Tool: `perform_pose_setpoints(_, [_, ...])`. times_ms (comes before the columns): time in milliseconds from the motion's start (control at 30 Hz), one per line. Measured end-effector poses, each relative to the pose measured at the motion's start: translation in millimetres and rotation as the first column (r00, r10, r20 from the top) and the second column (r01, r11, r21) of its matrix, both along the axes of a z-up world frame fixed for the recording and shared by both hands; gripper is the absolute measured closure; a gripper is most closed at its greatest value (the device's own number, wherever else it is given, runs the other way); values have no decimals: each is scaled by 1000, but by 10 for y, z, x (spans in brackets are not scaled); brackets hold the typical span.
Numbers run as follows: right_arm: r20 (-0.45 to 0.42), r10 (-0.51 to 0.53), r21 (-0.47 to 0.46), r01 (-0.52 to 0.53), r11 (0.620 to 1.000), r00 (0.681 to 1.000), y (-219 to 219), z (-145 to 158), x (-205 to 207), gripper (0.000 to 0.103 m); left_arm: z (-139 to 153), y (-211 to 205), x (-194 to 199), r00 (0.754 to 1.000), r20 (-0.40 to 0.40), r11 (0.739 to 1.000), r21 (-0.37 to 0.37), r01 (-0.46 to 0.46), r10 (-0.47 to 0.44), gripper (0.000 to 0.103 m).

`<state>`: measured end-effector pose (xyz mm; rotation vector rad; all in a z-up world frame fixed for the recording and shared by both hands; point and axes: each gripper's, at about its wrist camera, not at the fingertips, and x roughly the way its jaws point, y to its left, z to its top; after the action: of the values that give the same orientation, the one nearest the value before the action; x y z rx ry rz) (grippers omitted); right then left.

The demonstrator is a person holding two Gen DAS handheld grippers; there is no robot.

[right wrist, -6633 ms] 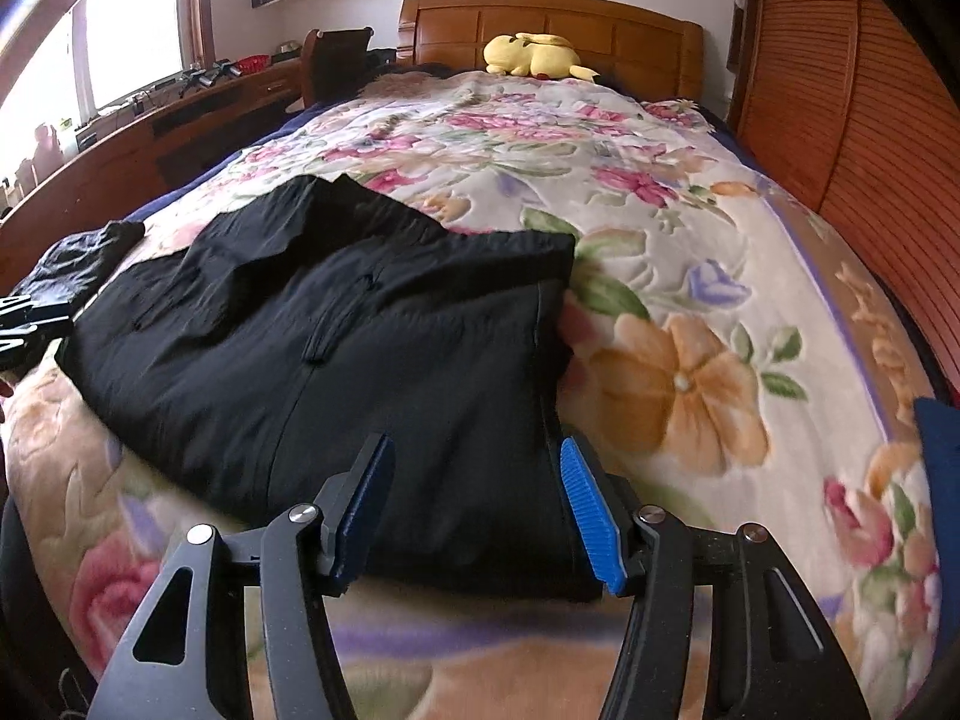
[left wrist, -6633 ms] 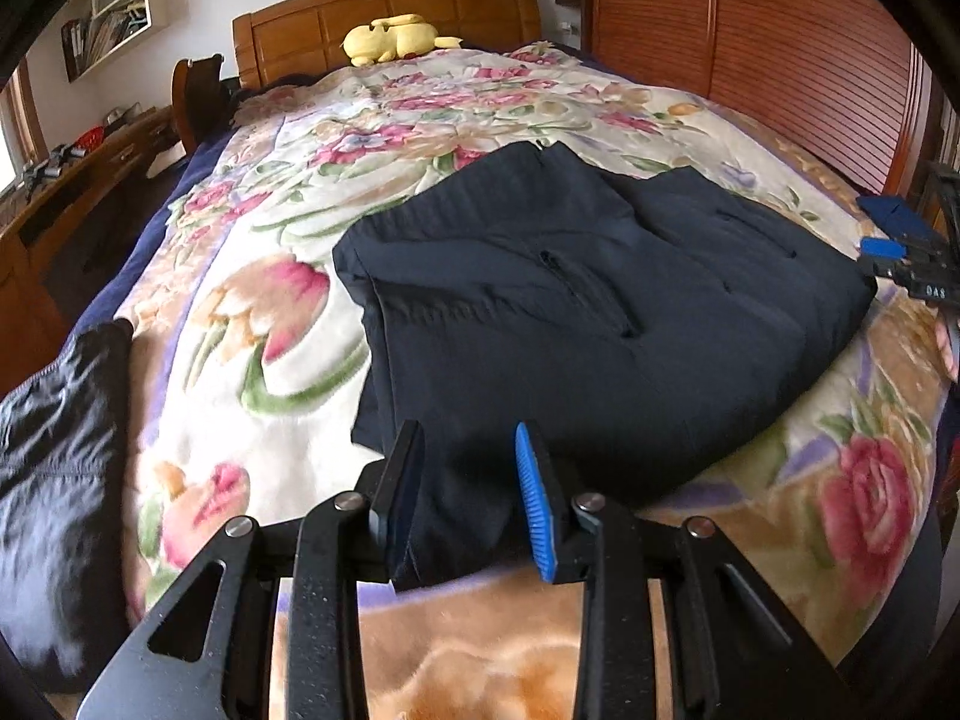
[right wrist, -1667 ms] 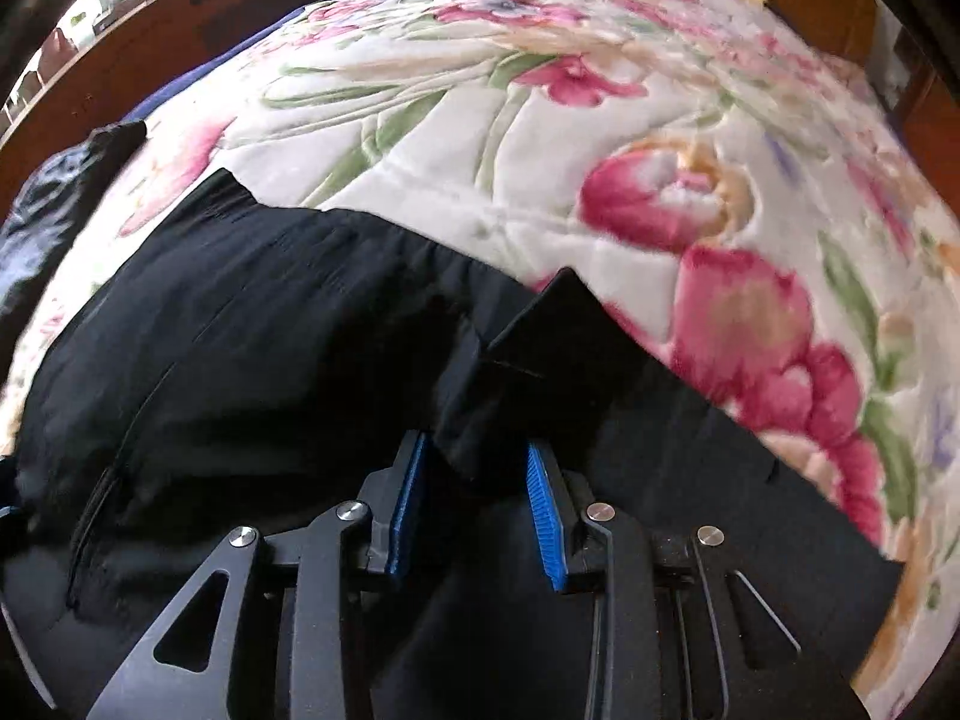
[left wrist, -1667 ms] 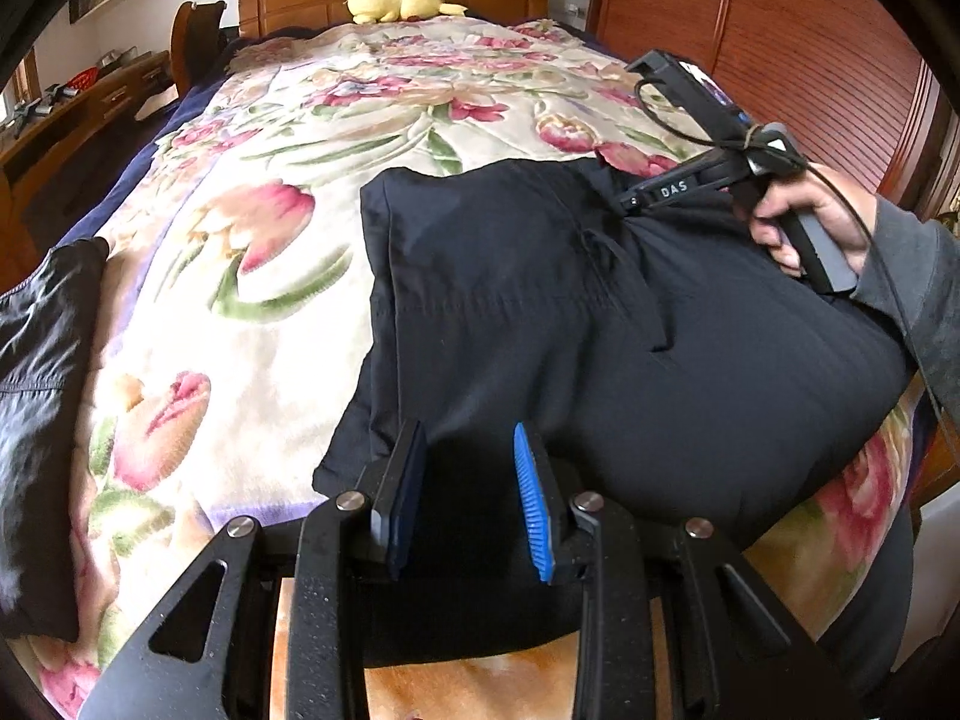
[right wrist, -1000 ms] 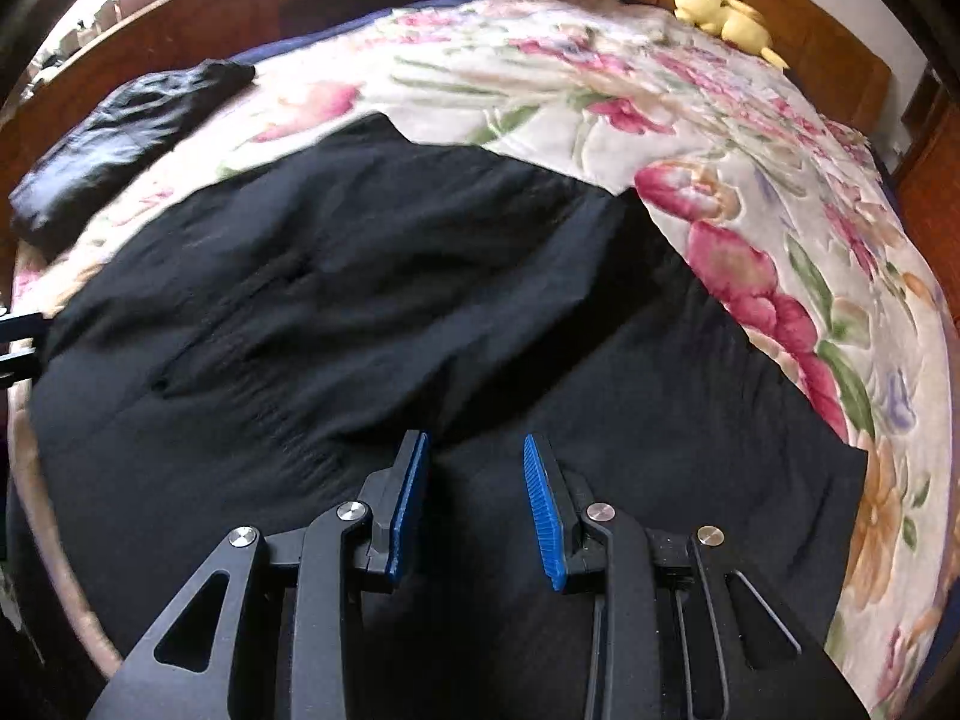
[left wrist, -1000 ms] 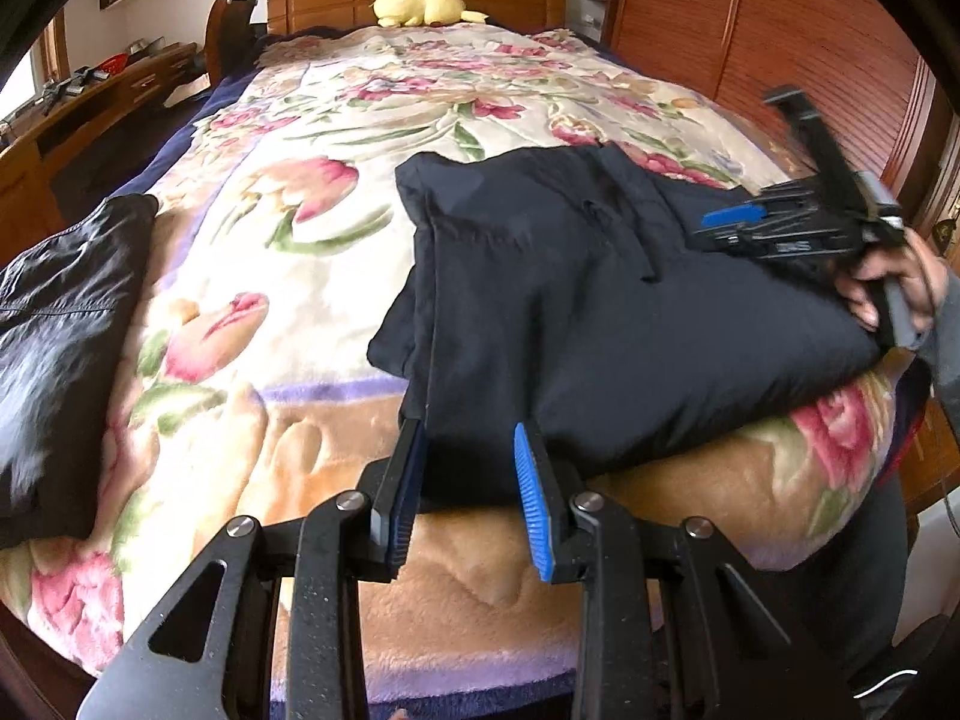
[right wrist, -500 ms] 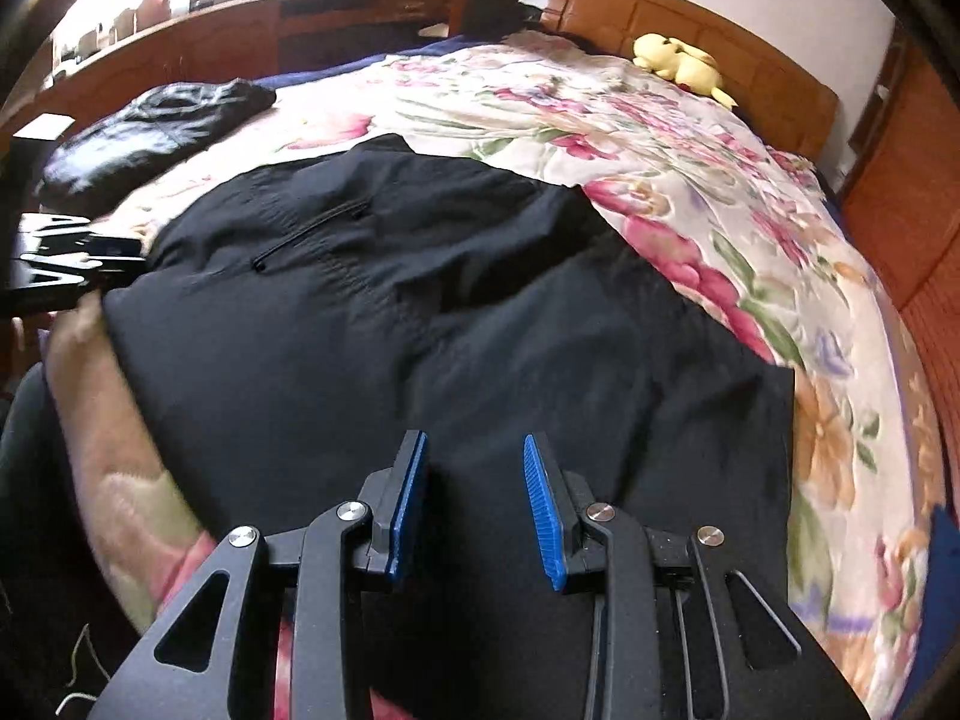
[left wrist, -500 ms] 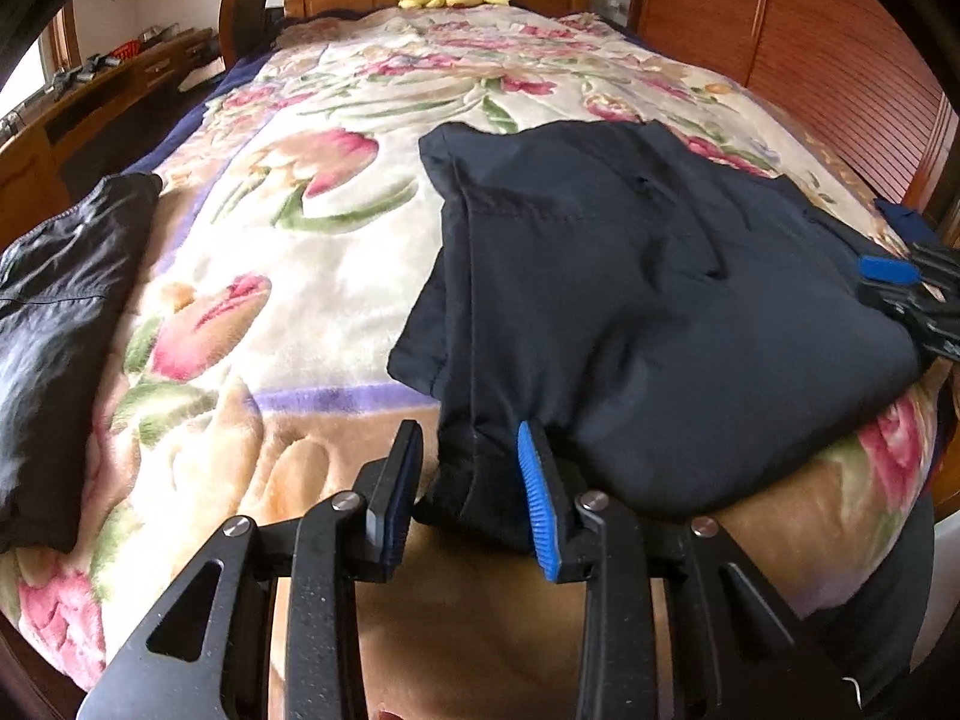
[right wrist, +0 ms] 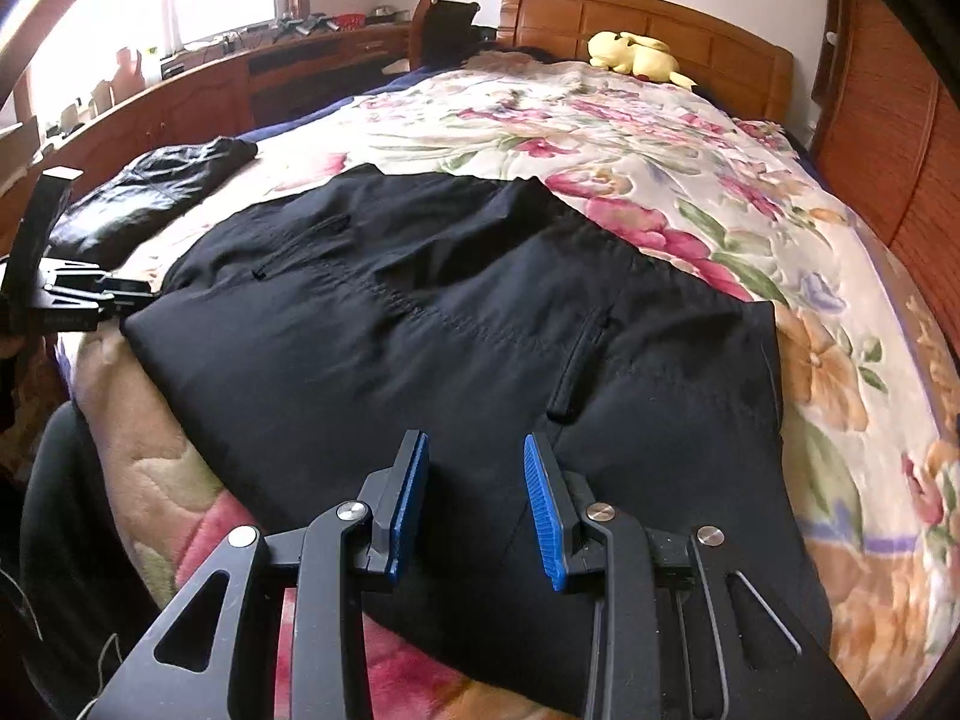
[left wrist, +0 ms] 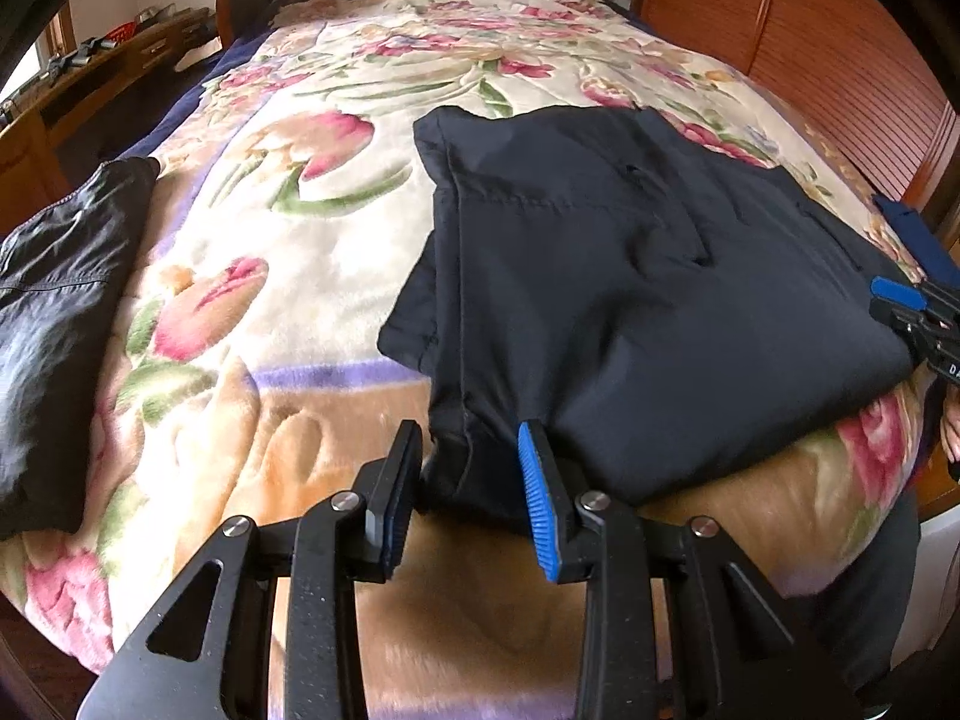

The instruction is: Fold large clothes

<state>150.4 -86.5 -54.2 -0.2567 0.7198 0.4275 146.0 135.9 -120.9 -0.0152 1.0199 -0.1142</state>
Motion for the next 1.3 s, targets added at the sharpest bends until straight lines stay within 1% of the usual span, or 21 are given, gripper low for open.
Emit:
perform_pose_setpoints(100, [7,18,30,-18,999,1000,35,7,-47,70,30,-34,-101,1000,13,1000,15,8,-8,69])
perform_pose_setpoints(233, [17,60,72,-61,996,998,133,15,-98,70,31,-21,-151,1000,27,1000,3,3,-3,69])
perform_pose_setpoints(467, [34,124,51,-126,991,992,416,-49,-157,70,5,8,-143,999,37,1000,-19,-3,4,69])
perform_pose_setpoints(567, [34,135,41,-137,990,990,461,-92,-144,70,4,9,-136,999,35,1000,-19,-2,3,69])
perform_pose_setpoints(800, [18,120,70,-121,990,993,381,-160,-84,70,-15,4,-127,999,37,1000,-18,-10,10,69])
perform_pose_setpoints(967, [-24,87,117,-83,990,996,354,-342,-33,70,-20,22,-109,999,39,999,-36,-13,15,69])
perform_pose_setpoints(1033, [15,73,57,-74,996,997,429,-389,-80,70,62,-4,-112,998,69,999,-46,3,0,77])
perform_pose_setpoints(1067, [40,69,17,-70,997,997,475,-408,-112,70,147,-51,-116,995,92,997,-60,43,-38,83])
perform_pose_setpoints(1100, [60,64,-18,-63,998,996,516,-434,-131,70,213,-92,-107,993,101,997,-53,63,-57,85])
perform_pose_setpoints(1133, [70,60,-34,-58,998,996,540,-459,-138,70,269,-128,-95,992,111,996,-43,72,-66,86])
perform_pose_setpoints(1167, [73,55,-32,-52,998,996,537,-476,-129,69,347,-168,-82,989,128,996,-36,81,-76,87])
perform_pose_setpoints(1300, [21,49,76,-50,996,999,385,-488,-4,69,645,-298,-44,975,198,993,-43,112,-101,89])
